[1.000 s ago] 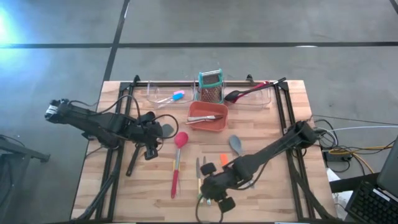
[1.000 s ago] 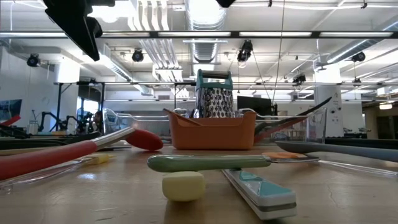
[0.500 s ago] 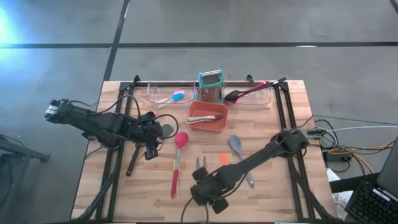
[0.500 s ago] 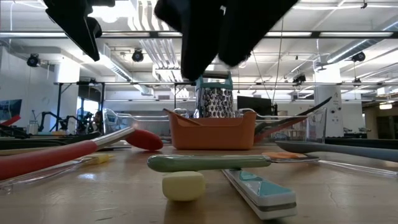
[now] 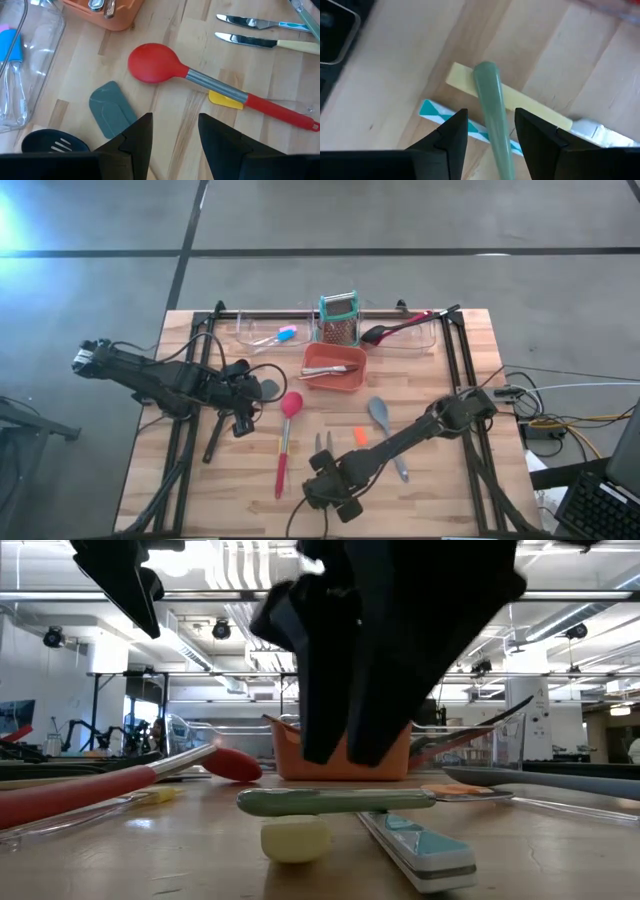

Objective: Pick & Place Kitchen Items
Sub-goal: Put the green table knife into the orange bin

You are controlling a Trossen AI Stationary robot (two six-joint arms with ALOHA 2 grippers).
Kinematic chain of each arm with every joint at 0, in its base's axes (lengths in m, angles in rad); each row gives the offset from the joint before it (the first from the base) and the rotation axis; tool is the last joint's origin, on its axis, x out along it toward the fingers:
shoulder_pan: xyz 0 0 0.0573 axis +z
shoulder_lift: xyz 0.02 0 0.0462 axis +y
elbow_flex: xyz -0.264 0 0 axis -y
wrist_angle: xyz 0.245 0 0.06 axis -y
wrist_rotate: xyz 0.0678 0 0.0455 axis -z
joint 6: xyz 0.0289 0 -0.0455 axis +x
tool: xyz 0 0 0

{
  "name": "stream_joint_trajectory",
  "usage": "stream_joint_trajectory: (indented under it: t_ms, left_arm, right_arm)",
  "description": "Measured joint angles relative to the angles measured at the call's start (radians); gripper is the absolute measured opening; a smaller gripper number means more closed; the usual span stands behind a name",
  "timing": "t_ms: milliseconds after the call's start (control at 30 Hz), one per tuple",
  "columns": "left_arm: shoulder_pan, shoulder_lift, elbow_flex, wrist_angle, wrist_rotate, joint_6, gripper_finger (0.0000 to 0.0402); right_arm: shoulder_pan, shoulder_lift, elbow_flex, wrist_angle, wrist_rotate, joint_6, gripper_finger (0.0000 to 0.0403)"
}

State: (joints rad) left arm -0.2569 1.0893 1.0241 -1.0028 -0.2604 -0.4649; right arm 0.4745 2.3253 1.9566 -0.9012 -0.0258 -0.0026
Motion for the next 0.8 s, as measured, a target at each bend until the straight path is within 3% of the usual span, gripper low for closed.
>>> stream_joint_trajectory:
  t_ms: [500, 800]
  left_arm:
    - [0.000, 0.000, 0.000, 0.000, 0.000, 0.018, 0.0163]
    - [0.000, 0.000, 0.000, 0.000, 0.000, 0.019, 0.0163]
  right_arm:
    - [-0.010, 0.000, -0.088, 0.067, 0.001, 0.116, 0.0125]
    - [-0.021, -0.002, -0.118, 0.090, -0.009, 0.166, 0.0059]
